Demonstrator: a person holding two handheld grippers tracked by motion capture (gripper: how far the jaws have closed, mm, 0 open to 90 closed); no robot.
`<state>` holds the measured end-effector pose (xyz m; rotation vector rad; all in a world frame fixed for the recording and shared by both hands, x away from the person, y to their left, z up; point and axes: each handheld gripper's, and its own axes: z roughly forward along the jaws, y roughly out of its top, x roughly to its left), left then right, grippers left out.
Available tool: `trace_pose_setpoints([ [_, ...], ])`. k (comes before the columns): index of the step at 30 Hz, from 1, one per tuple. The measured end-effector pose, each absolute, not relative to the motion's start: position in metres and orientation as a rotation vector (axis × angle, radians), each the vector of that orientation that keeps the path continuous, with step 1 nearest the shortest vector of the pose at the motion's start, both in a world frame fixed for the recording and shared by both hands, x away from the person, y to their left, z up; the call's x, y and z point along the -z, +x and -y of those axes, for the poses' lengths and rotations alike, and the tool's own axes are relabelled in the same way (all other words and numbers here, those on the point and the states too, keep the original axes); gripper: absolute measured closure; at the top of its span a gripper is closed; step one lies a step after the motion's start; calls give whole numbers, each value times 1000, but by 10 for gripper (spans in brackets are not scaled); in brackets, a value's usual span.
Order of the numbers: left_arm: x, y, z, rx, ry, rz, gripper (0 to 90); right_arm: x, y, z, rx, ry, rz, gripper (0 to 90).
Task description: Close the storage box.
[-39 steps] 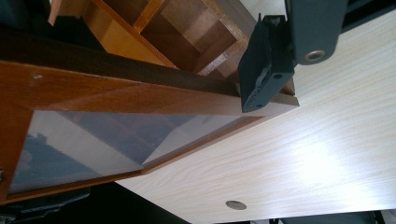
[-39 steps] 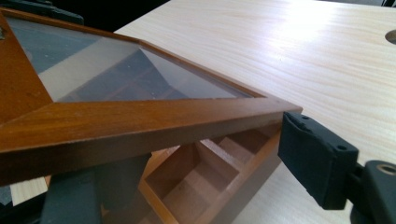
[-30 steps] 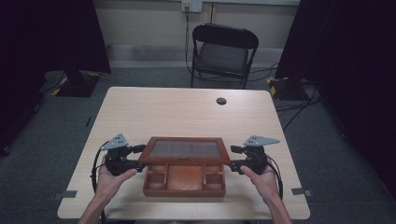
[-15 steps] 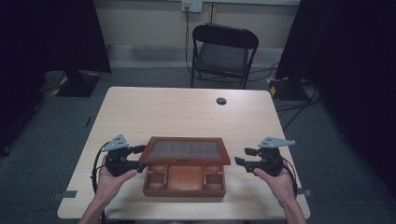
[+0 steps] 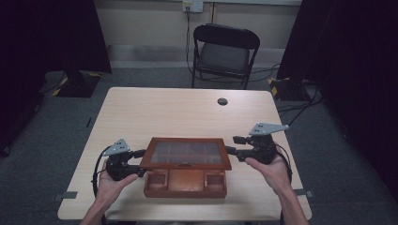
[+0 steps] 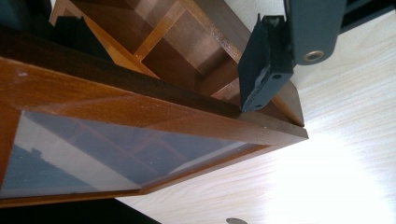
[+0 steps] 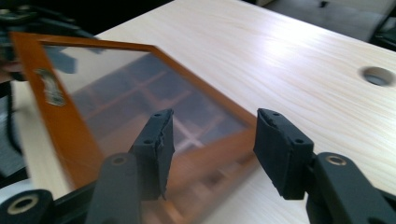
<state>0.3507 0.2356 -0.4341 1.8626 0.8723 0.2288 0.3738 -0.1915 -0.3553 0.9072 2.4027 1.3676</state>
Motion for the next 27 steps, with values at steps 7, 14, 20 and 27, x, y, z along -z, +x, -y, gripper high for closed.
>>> trace_pose_setpoints([
  [7,439,348,-235,-231,1867,-880,291,345,367,149,-1394,747,-2548,550],
  [14,440,346,-234,-228,1871,-875,297,340,359,110,-1397,578,-2677,636],
  [20,441,346,-234,-232,1874,-868,297,342,356,90,-1386,500,-2736,696],
  [27,440,346,-234,-237,1877,-870,297,343,355,79,-1393,452,-2776,753],
])
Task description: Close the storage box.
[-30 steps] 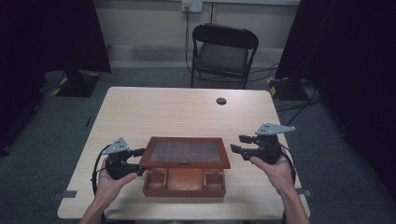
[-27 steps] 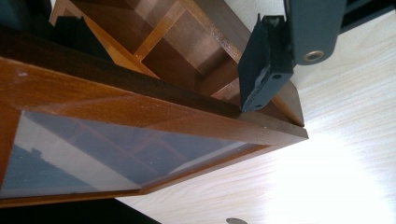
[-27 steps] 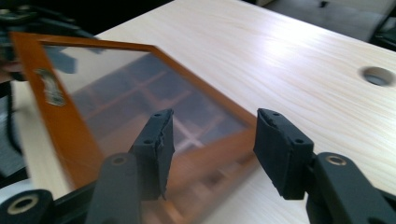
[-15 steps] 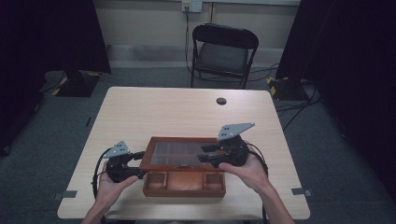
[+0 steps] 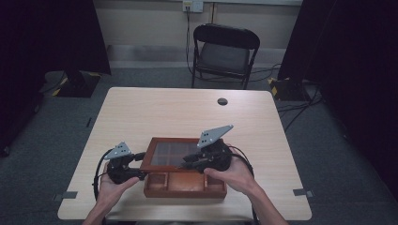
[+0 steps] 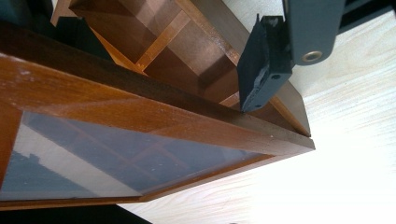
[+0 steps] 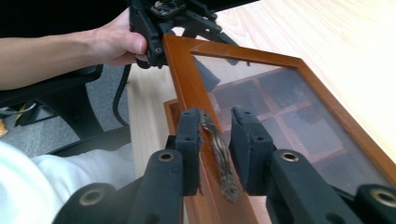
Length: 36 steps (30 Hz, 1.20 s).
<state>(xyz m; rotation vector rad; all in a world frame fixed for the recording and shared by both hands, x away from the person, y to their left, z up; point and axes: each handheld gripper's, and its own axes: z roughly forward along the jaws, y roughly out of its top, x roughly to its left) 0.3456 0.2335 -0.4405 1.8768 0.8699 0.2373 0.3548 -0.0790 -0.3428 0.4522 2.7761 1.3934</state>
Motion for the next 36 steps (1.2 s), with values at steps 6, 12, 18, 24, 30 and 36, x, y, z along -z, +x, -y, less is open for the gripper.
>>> trace_pose_setpoints([
  [6,441,346,-233,-239,1877,-866,297,349,361,77,-1393,474,-2799,785],
  [12,441,346,-233,-238,1876,-866,293,356,366,74,-1381,484,-2835,795],
  [18,442,345,-233,-234,1877,-868,291,358,370,73,-1391,482,-2863,792],
  [24,443,346,-233,-234,1885,-865,289,359,371,72,-1396,454,-2887,824],
  [30,443,346,-235,-227,1881,-873,290,358,371,72,-1401,442,-2879,827],
  [36,445,345,-242,-225,1875,-897,275,358,370,70,-1378,433,-2882,828],
])
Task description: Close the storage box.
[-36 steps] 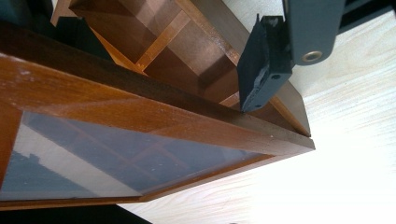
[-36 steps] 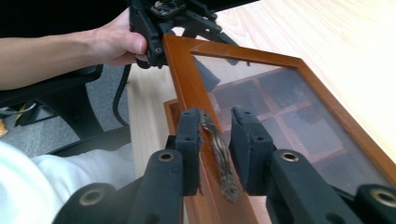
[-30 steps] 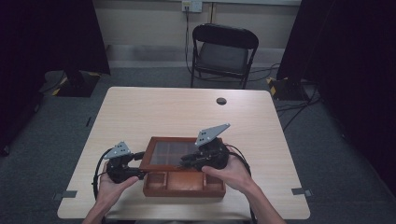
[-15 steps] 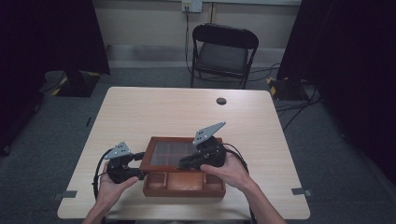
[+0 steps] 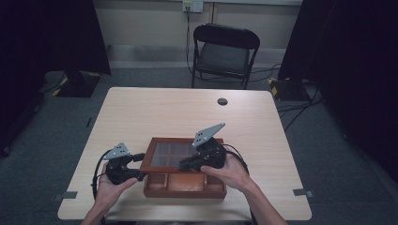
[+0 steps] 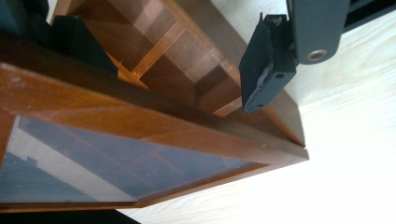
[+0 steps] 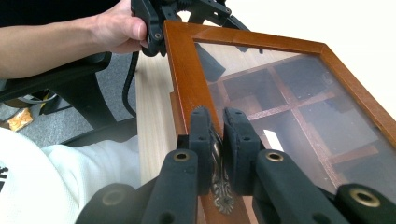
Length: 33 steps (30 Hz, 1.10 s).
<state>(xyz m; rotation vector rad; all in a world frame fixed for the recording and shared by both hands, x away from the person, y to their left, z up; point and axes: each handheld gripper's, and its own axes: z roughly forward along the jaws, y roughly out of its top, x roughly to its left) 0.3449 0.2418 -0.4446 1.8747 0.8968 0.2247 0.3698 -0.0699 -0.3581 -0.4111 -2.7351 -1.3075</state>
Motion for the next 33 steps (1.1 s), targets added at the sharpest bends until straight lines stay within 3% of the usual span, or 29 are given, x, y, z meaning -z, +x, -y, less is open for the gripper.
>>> trace_pose_setpoints([
  [14,451,343,-282,-291,1858,-985,273,361,367,69,1305,-390,2755,829],
  [33,457,351,-291,-338,1855,-1058,227,394,354,66,1227,-361,2776,830],
])
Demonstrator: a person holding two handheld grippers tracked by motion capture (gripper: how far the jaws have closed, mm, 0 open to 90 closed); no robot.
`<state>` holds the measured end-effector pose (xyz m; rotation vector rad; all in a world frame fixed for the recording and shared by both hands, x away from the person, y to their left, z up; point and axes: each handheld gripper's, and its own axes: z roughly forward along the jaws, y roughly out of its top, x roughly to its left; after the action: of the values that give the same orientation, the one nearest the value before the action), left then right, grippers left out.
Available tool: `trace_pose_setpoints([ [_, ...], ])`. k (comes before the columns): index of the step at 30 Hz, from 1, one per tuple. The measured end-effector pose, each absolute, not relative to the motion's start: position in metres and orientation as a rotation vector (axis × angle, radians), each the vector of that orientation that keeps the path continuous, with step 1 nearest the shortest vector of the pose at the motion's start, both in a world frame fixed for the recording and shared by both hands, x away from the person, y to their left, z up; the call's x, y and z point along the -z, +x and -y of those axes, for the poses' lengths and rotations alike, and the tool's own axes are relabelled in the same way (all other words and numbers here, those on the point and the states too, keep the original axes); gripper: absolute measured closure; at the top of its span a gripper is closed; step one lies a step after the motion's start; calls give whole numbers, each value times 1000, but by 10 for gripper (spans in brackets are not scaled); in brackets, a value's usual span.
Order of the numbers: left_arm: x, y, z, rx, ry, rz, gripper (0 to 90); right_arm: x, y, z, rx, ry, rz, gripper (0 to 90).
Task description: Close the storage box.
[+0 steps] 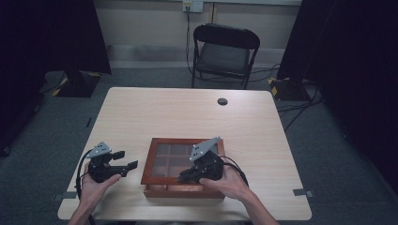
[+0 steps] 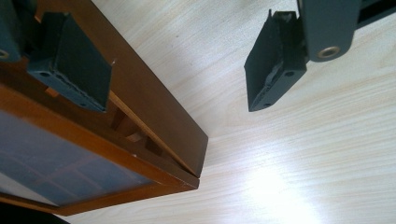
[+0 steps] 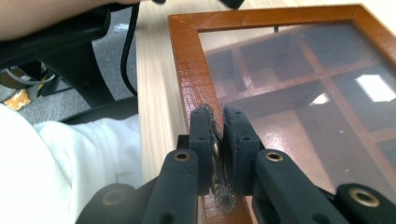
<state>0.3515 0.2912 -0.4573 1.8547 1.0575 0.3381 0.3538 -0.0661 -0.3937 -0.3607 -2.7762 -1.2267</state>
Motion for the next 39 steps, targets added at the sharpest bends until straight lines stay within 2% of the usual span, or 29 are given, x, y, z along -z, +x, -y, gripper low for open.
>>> trace_pose_setpoints([
  [14,459,353,-290,-334,1868,-1059,227,421,349,62,1165,-344,2800,831],
  [29,461,354,-289,-329,1882,-1066,227,430,349,65,1178,-363,2770,825],
  [32,463,354,-290,-323,1889,-1071,227,431,348,65,1165,-365,2775,724],
  [39,464,356,-288,-325,1904,-1076,227,425,350,84,1287,-478,2744,608],
])
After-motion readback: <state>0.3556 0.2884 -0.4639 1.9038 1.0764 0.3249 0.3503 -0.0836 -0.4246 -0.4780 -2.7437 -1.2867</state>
